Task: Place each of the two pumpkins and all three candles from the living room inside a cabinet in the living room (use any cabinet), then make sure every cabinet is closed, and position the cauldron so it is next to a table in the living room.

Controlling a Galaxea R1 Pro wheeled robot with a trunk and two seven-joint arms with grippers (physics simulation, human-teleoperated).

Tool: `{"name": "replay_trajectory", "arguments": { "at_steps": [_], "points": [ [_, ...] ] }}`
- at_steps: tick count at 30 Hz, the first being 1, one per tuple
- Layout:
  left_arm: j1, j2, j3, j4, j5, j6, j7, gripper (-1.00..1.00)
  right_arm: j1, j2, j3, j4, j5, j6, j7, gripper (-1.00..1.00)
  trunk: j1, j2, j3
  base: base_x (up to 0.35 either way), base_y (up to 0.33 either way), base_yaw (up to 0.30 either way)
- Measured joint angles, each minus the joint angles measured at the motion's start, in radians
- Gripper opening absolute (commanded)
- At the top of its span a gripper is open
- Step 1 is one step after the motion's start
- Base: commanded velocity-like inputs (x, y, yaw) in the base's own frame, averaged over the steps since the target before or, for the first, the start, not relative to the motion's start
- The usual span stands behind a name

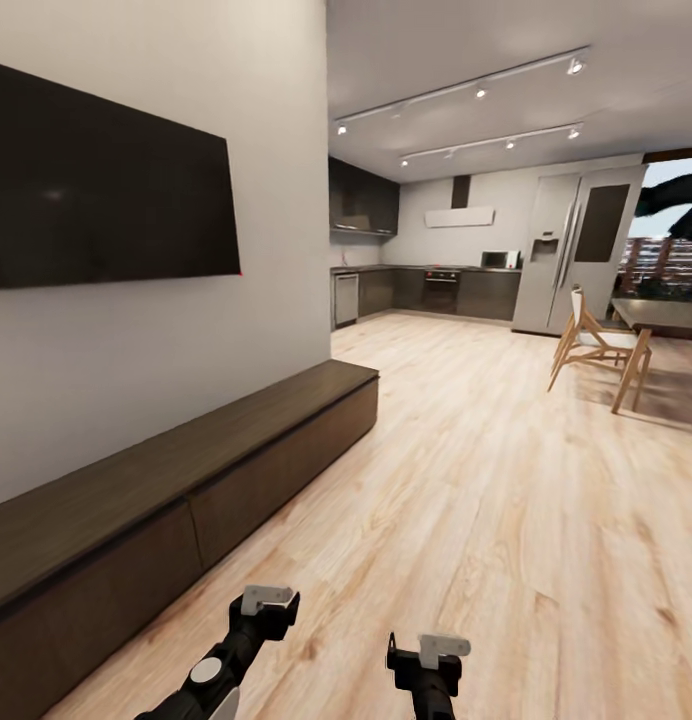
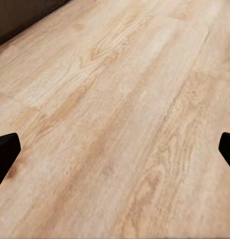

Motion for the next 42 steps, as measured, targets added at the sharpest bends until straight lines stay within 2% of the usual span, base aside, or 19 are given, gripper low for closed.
{"name": "replay_trajectory", "arguments": {
  "at_steps": [27, 31, 35, 42],
  "points": [
    [0.0, -0.001, -0.001, 0.001, -0.003, 0.001, 0.002, 1.0, 0.0, -0.009, -0.001, 0.0, -0.001, -0.001, 0.0, 1.0, 0.0, 0.0, 0.015, 0.0, 0.0, -0.274],
    [0.0, -0.001, -0.001, 0.001, -0.003, 0.001, 0.004, 1.0, 0.0, -0.018, -0.002, 0.0, -0.003, -0.003, 0.0, 1.0, 0.0, 0.0, 0.017, 0.0, 0.0, -0.274],
    [0.0, -0.001, -0.001, 0.001, -0.004, 0.001, 0.005, 1.0, 0.0, -0.025, -0.019, 0.0, -0.04, -0.004, 0.002, 1.0, 0.0, 0.0, 0.02, 0.0, 0.0, -0.274],
    [0.0, -0.001, -0.001, 0.001, -0.005, 0.002, 0.006, 1.0, 0.0, -0.027, -0.029, 0.0, -0.062, -0.005, 0.004, 1.0, 0.0, 0.0, 0.024, 0.054, 0.0, -0.274]
  ]
}}
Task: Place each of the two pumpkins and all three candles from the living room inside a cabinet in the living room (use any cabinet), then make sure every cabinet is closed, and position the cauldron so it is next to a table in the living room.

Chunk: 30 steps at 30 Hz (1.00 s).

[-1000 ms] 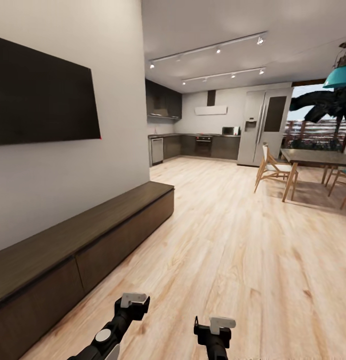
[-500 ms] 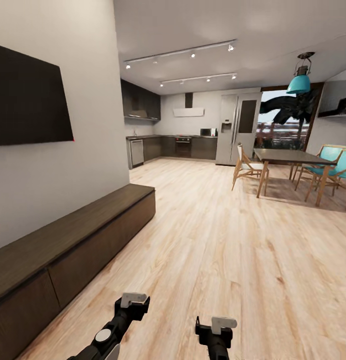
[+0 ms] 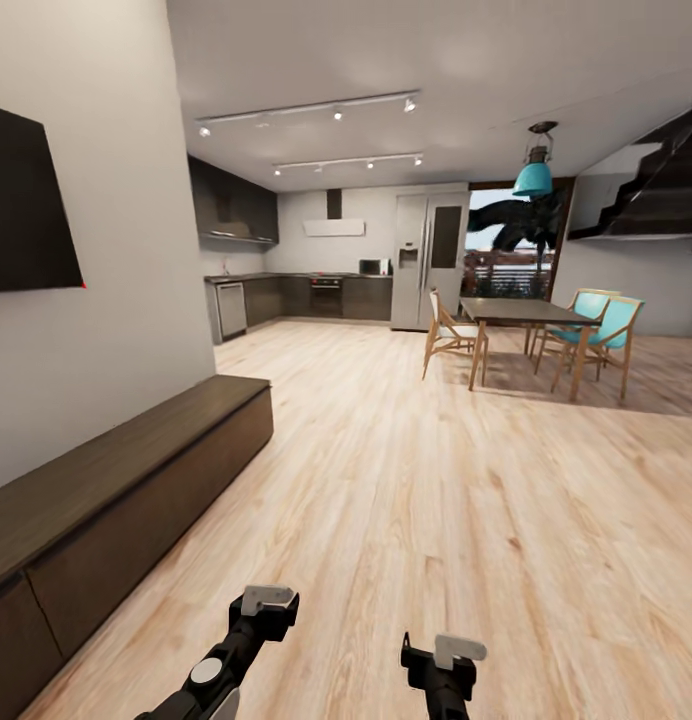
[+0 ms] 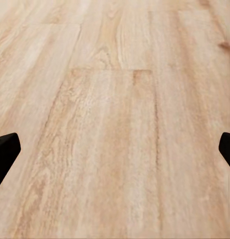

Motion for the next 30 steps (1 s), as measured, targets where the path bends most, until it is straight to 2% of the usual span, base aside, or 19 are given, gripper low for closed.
{"name": "replay_trajectory", "arguments": {
  "at_steps": [15, 30],
  "points": [
    [0.0, -0.001, 0.0, 0.001, 0.0, 0.003, -0.002, 1.0, 0.0, -0.003, -0.002, 0.0, -0.003, 0.0, -0.002, 1.0, 0.0, 0.0, 0.008, 0.295, 0.0, -0.267],
    [0.0, -0.001, 0.0, 0.001, 0.0, 0.004, -0.002, 1.0, 0.0, -0.002, -0.001, 0.0, -0.002, 0.002, -0.003, 1.0, 0.0, 0.0, 0.01, 0.321, 0.0, -0.027]
  ]
}}
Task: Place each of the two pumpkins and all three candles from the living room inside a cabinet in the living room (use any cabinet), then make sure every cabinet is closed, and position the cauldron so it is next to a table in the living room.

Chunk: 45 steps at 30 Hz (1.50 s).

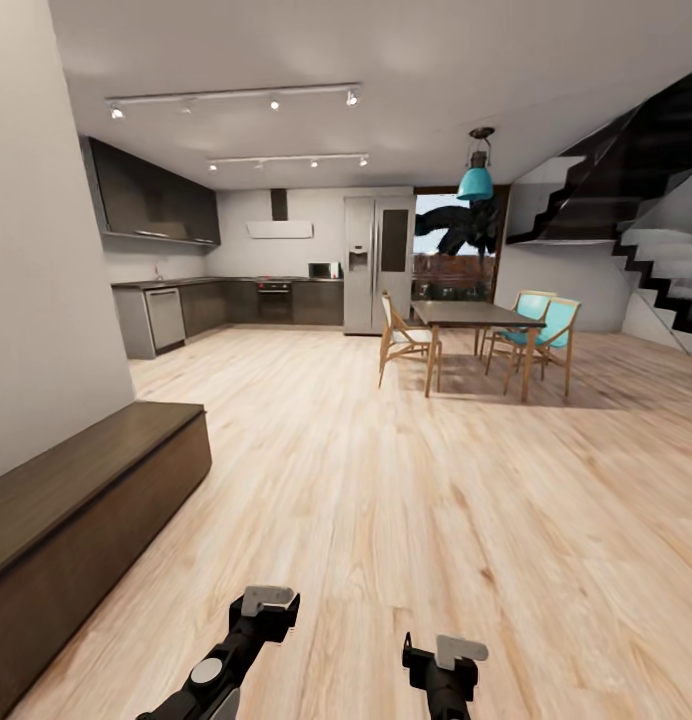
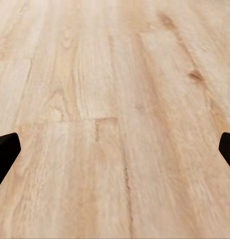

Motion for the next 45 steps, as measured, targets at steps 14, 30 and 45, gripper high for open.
{"name": "replay_trajectory", "arguments": {
  "at_steps": [14, 30, 45],
  "points": [
    [0.0, 0.0, 0.0, 0.0, 0.0, 0.0, 0.0, 1.0, 0.0, 0.0, -0.001, 0.0, 0.0, 0.0, 0.0, 1.0, 0.0, 0.0, 0.0, 0.321, 0.0, 0.0],
    [0.0, -0.001, -0.001, 0.001, 0.0, 0.0, 0.0, 1.0, 0.0, -0.001, -0.001, 0.0, 0.0, 0.0, 0.0, 1.0, 0.0, 0.0, 0.0, 0.321, -0.005, 0.0],
    [0.0, -0.001, -0.008, 0.014, -0.001, 0.0, 0.012, 1.0, 0.0, 0.0, -0.001, 0.001, 0.0, 0.0, 0.0, 1.0, 0.0, 0.0, 0.0, 0.321, -0.072, 0.0]
  ]
}}
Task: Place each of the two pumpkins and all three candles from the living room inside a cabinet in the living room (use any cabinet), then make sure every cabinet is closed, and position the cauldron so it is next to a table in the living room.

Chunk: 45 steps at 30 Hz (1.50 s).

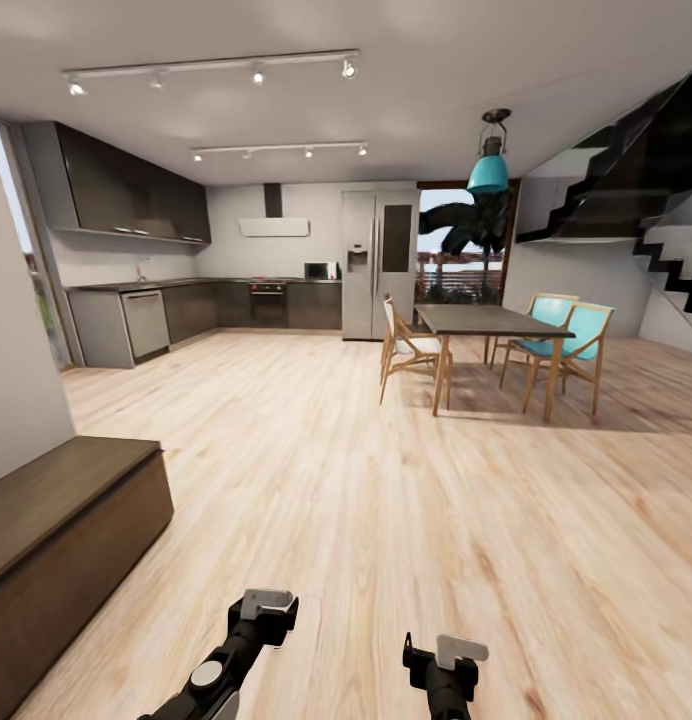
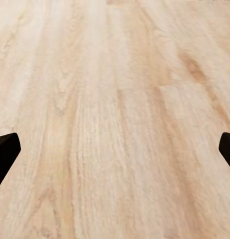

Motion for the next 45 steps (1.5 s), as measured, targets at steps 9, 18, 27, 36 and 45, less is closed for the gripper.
{"name": "replay_trajectory", "arguments": {
  "at_steps": [9, 18, 27, 36, 45],
  "points": [
    [0.0, 0.0, 0.0, 0.0, -0.001, 0.0, 0.005, 1.0, 0.0, 0.0, 0.0, 0.0, 0.0, 0.0, 0.0, 1.0, 0.0, 0.0, 0.0, 0.319, -0.093, 0.0],
    [0.0, 0.0, 0.0, 0.0, -0.001, 0.0, 0.005, 1.0, 0.0, 0.0, -0.001, 0.0, 0.0, 0.0, 0.0, 1.0, 0.0, 0.0, 0.0, 0.306, -0.12, 0.0],
    [0.0, -0.005, 0.0, 0.0, -0.001, 0.0, 0.005, 1.0, 0.001, 0.0, -0.003, 0.0, -0.001, 0.0, 0.0, 1.0, 0.0, 0.0, 0.0, 0.271, -0.166, 0.0],
    [0.0, -0.007, 0.0, 0.001, -0.005, 0.0, 0.005, 1.0, 0.001, 0.0, -0.004, -0.001, -0.001, 0.0, 0.0, 1.0, 0.0, 0.0, 0.0, 0.233, -0.201, 0.0],
    [0.0, -0.008, 0.0, 0.0, -0.005, -0.002, 0.006, 1.0, 0.001, 0.001, -0.003, -0.001, 0.0, 0.0, 0.0, 1.0, 0.001, 0.0, 0.001, 0.108, -0.105, 0.111]
  ]
}}
